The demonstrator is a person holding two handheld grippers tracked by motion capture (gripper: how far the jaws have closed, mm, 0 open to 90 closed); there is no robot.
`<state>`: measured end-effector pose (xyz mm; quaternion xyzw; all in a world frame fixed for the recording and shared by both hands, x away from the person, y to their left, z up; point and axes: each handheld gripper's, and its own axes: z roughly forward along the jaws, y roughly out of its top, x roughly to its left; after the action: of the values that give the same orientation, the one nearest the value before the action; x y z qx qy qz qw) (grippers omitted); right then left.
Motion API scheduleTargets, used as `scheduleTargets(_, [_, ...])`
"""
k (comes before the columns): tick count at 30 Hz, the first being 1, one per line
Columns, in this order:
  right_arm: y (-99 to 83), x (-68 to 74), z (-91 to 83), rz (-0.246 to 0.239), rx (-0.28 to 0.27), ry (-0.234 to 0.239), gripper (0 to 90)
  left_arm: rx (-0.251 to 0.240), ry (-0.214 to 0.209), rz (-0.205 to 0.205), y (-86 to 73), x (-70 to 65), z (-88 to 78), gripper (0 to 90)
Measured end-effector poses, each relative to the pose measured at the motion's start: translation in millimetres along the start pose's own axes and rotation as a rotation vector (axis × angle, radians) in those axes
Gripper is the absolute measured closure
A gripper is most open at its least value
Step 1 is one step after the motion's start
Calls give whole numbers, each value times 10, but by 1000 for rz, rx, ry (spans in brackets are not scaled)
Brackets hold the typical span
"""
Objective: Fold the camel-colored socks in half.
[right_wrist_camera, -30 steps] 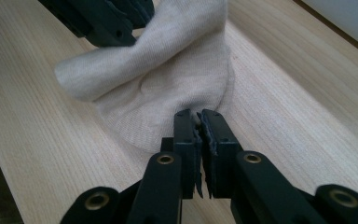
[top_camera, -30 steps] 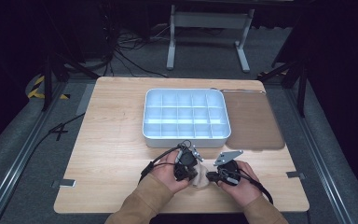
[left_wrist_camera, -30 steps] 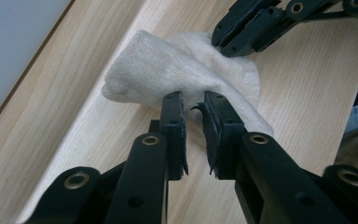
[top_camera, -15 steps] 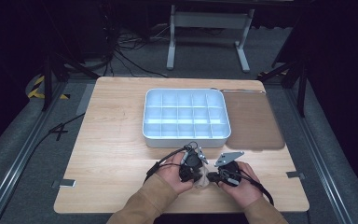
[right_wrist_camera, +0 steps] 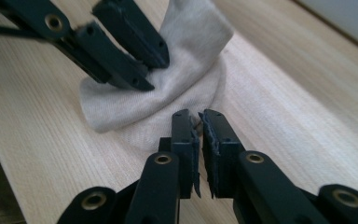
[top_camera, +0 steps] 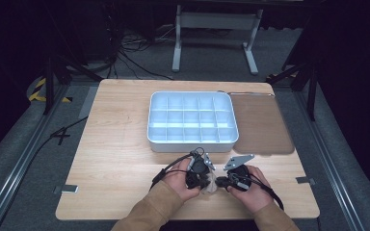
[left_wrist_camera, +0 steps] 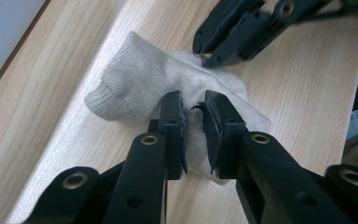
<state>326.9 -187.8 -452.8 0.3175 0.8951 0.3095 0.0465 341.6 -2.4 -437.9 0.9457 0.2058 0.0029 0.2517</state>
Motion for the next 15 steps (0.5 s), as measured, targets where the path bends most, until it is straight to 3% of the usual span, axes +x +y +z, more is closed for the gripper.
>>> scheduleTargets(7, [56, 0, -120, 3, -75, -12, 876, 0, 11, 11, -13, -12, -10, 756])
scheduleTargets(9, [87, -4, -130, 13, -132, -21, 899, -8, 16, 3, -23, -25, -8, 755])
scheduleTargets(15, [174, 1, -143, 31, -225, 4, 900, -9, 31, 4, -37, -42, -14, 751])
